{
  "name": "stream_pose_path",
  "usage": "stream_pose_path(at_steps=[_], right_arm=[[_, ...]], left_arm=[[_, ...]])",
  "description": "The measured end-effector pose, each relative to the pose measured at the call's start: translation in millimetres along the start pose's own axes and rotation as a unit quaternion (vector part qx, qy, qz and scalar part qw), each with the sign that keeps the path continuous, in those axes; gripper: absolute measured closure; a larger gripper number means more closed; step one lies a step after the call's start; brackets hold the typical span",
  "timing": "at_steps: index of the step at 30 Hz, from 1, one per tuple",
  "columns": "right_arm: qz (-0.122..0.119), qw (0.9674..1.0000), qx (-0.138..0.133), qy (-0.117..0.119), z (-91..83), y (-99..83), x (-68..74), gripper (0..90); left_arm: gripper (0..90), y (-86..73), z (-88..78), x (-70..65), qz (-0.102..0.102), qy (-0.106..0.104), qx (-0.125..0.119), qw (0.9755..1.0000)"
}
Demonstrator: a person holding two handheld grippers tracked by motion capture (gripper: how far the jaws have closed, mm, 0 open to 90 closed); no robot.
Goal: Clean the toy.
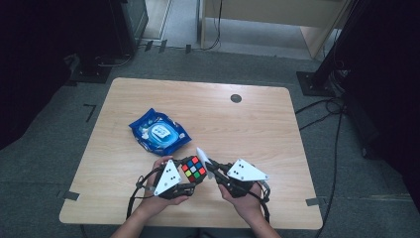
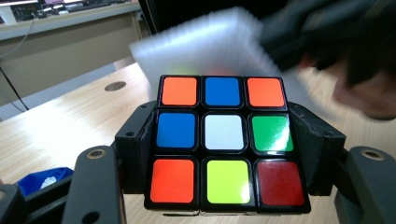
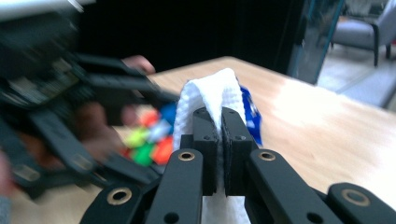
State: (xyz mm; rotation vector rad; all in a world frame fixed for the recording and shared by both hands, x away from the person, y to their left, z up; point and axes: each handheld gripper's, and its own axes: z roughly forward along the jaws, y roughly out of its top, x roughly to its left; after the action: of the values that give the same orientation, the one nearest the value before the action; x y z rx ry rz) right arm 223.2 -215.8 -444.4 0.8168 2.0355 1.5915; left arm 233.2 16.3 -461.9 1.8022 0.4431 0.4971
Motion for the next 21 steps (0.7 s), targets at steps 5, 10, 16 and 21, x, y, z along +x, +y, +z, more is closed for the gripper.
stream_pose_path(at_steps=[5, 10, 16, 21], right_arm=[[-0.002, 0.9993, 0.035, -0.013, 7.5, -15.5, -10.1, 87.2], [0.004, 0.9996, 0.026, -0.010, 6.3, -11.0, -6.1, 86.8], [-0.042, 0.9990, -0.007, -0.014, -1.6, 2.1, 10.4, 86.9], [-0.086, 0.9963, -0.004, -0.002, -0.4, 3.7, 19.9, 85.5]], left_arm=[[34.3, -0.4, -0.6, 1.4, -0.003, 0.002, 0.000, 1.0000], [34.3, -2.1, 2.2, -0.4, 0.007, -0.001, 0.011, 0.9999], [34.3, -2.5, 5.7, -2.3, 0.007, -0.007, 0.022, 0.9997], [34.3, -4.6, 9.1, -3.5, 0.010, -0.003, 0.038, 0.9992]])
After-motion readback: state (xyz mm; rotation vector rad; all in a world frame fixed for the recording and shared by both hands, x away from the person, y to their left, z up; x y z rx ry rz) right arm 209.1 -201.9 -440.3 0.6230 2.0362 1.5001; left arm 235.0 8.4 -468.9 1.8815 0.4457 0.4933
